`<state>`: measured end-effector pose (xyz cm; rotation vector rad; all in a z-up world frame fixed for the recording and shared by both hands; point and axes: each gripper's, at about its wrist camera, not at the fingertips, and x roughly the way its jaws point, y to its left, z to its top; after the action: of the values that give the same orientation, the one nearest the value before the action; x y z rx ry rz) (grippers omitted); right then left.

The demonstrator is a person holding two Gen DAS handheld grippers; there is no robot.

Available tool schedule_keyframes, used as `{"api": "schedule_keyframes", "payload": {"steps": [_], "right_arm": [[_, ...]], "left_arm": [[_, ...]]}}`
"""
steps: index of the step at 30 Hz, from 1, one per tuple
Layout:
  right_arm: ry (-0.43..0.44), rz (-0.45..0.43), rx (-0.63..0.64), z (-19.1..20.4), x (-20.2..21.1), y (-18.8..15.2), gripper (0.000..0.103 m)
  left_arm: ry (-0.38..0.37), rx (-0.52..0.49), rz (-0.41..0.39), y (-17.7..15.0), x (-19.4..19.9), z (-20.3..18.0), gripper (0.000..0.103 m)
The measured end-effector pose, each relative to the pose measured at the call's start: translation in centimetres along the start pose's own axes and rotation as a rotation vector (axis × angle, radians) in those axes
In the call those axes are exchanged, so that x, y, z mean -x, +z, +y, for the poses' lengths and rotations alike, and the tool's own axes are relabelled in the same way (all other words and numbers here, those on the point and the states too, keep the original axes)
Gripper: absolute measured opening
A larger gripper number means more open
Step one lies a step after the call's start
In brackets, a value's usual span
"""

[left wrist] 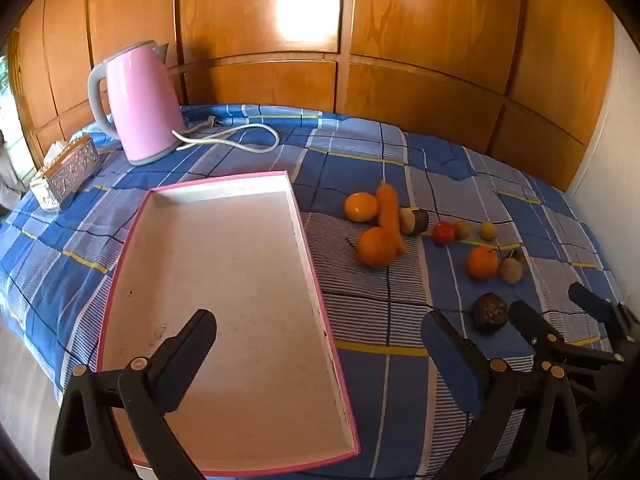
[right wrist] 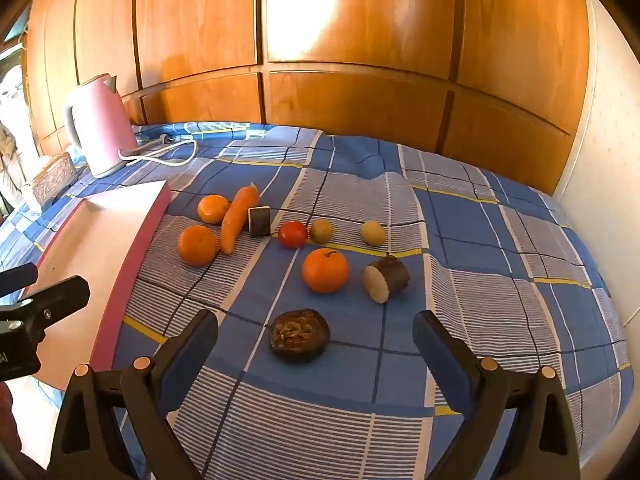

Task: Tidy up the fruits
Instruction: 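Reach the left gripper to the dark brown round fruit and grasp it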

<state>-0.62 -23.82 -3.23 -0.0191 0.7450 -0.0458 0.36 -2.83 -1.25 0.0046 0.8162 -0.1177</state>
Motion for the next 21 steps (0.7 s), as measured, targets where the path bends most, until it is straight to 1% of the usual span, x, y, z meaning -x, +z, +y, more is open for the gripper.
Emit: {"api": "schedule_keyframes", "payload": {"steps": [9,13,17,20,21], "right_arm": [[-0.033,0.004,-0.041,-1.9,0.1,0.1,0.099],[-0.048,0.007,-0.06,-3.0,0.0,-0.1,0.099],[-0.053,0.006,-0.086,-3.9,-0.2,0.3,0.099],[-0.086,0.023,-0.097,-5.1,-0.3,0.2,0.099],[-0.098,0.048,-0.1,-5.5,-0.4,0.5,0.095]], "left_arm": [[-0.022,-0.051,0.009,0.1,-0.4,-1.2,0.103],[-0.046,-0.076,0.021,0.3,-0.6,-2.1,0.103],[-0.092,-0.117,0.044,0.3,-1.0,-3.1,0.103],[-0.157,-0.132,0.081,0.4,-1.7,-4.0,0.102],[-0.187,-0.145,0.09,0.5,-2.0,-4.5,0.095]]}}
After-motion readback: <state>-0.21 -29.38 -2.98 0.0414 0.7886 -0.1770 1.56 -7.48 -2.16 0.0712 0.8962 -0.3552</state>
